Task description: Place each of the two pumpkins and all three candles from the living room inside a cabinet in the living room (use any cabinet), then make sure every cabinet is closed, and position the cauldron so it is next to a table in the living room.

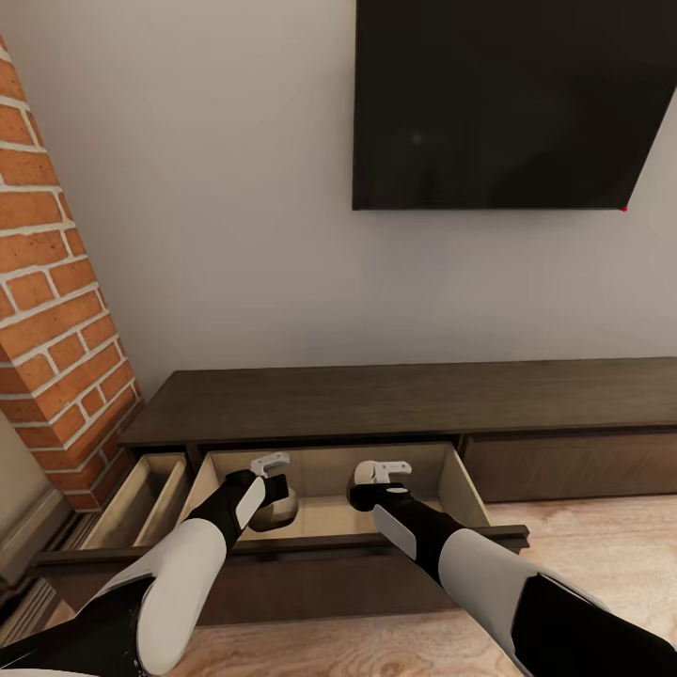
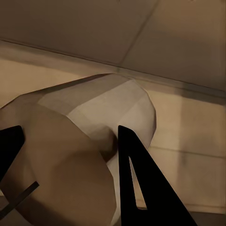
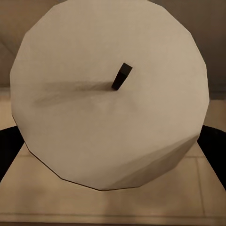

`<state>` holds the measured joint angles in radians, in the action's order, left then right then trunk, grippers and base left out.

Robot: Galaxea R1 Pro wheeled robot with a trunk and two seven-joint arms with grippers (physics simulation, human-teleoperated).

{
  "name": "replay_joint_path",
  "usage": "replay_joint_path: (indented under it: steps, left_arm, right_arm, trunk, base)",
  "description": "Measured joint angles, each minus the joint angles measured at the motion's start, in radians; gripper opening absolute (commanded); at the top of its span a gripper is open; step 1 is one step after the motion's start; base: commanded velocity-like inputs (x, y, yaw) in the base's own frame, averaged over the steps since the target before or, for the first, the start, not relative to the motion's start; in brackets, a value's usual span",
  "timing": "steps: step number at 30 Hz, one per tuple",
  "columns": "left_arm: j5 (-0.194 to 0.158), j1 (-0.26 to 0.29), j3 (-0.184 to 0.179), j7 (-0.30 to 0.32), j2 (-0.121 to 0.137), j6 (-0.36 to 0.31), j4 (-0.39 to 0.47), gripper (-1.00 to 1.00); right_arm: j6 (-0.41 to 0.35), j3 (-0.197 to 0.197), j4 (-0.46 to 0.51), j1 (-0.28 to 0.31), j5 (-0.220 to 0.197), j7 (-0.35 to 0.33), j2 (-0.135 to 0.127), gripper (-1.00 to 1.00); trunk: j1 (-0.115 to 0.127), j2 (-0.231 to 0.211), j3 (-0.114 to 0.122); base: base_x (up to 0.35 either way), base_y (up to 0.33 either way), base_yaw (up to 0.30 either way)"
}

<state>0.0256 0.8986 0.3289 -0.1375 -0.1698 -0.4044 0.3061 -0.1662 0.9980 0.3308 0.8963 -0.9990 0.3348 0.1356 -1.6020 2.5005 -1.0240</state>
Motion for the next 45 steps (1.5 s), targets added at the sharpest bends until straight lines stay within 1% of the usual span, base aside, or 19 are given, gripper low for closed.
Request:
replay_joint_path:
  steps: [8, 15, 26, 40, 41, 42, 45]
  left_arm:
    - [0.000, 0.000, 0.000, 0.000, -0.001, 0.003, -0.002, -1.00]
    - [-0.001, 0.000, 0.001, 0.000, 0.000, 0.004, -0.022, -1.00]
    - [-0.001, 0.000, 0.002, 0.000, 0.000, 0.003, -0.023, -1.00]
    - [-0.001, 0.000, 0.003, 0.000, 0.002, 0.012, -0.023, -1.00]
    - [-0.001, 0.000, 0.003, -0.001, 0.001, 0.017, -0.023, -1.00]
    - [-0.001, 0.000, 0.003, -0.001, 0.001, 0.022, -0.024, 1.00]
    - [0.000, 0.000, 0.002, -0.002, 0.000, 0.031, -0.024, 1.00]
  right_arm:
    - [0.000, 0.001, 0.000, 0.000, 0.000, 0.000, 0.000, -1.00]
    - [0.000, 0.001, 0.000, 0.000, 0.000, 0.000, -0.001, -1.00]
    - [0.000, 0.001, 0.000, 0.000, -0.002, 0.000, 0.000, -1.00]
    - [-0.001, 0.000, -0.002, 0.000, 0.000, 0.001, -0.001, -1.00]
    - [-0.002, 0.000, -0.003, 0.000, 0.000, 0.001, -0.001, 1.00]
    - [-0.003, 0.000, -0.003, 0.000, 0.000, 0.002, -0.001, 1.00]
    - [-0.005, 0.000, -0.005, 0.000, 0.001, 0.002, -0.002, 1.00]
  trunk:
    - [0.001, 0.000, 0.000]
    - [0.000, 0.000, 0.000]
    - [-0.005, 0.002, -0.043]
    - [-0.005, 0.003, -0.043]
    - [-0.005, 0.003, -0.043]
    - [-0.005, 0.003, -0.043]
    - [-0.005, 0.003, -0.043]
  base:
    - [0.172, 0.000, 0.000]
    - [0.035, 0.000, 0.000]
    - [0.000, 0.000, 0.000]
    - [0.000, 0.000, 0.000]
    - [0.000, 0.000, 0.000]
    - [0.000, 0.000, 0.000]
    - [0.000, 0.000, 0.000]
